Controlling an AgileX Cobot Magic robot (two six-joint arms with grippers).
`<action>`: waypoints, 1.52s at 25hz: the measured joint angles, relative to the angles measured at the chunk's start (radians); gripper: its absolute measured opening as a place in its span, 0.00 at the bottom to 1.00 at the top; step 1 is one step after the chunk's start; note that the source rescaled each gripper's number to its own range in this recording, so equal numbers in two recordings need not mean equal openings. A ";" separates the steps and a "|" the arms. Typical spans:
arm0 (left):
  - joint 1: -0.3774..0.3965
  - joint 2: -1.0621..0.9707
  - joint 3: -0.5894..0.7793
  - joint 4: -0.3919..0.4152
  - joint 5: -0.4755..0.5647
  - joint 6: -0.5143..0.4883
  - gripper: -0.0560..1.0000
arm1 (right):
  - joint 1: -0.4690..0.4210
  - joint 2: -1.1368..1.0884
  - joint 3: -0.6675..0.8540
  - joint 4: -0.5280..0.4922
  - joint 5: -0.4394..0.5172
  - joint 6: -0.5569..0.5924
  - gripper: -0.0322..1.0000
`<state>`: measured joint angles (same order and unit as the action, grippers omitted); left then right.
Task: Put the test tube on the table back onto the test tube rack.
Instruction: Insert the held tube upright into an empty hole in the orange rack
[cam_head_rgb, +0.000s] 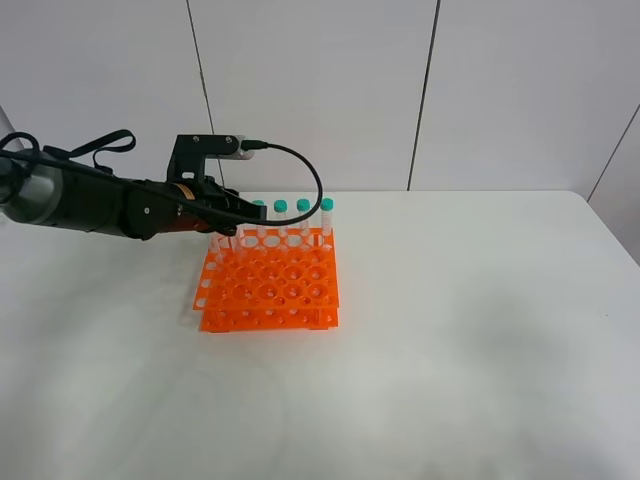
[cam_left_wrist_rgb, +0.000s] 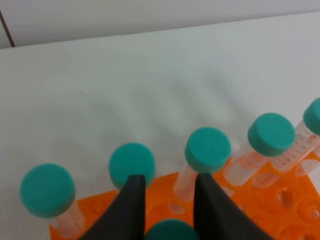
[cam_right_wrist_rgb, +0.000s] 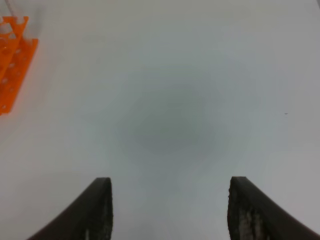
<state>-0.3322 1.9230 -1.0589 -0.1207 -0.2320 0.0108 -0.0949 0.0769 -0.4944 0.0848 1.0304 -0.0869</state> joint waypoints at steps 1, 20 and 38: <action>0.000 0.006 -0.001 0.000 0.004 0.000 0.05 | 0.000 0.000 0.000 0.000 0.000 0.000 0.86; -0.001 0.010 -0.008 0.000 0.006 0.000 0.05 | 0.000 0.000 0.000 0.000 0.000 0.000 0.86; -0.001 0.037 -0.009 0.000 -0.020 -0.002 0.05 | 0.000 0.000 0.000 0.000 0.000 0.000 0.86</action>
<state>-0.3334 1.9601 -1.0684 -0.1207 -0.2515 0.0087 -0.0949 0.0769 -0.4944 0.0848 1.0304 -0.0869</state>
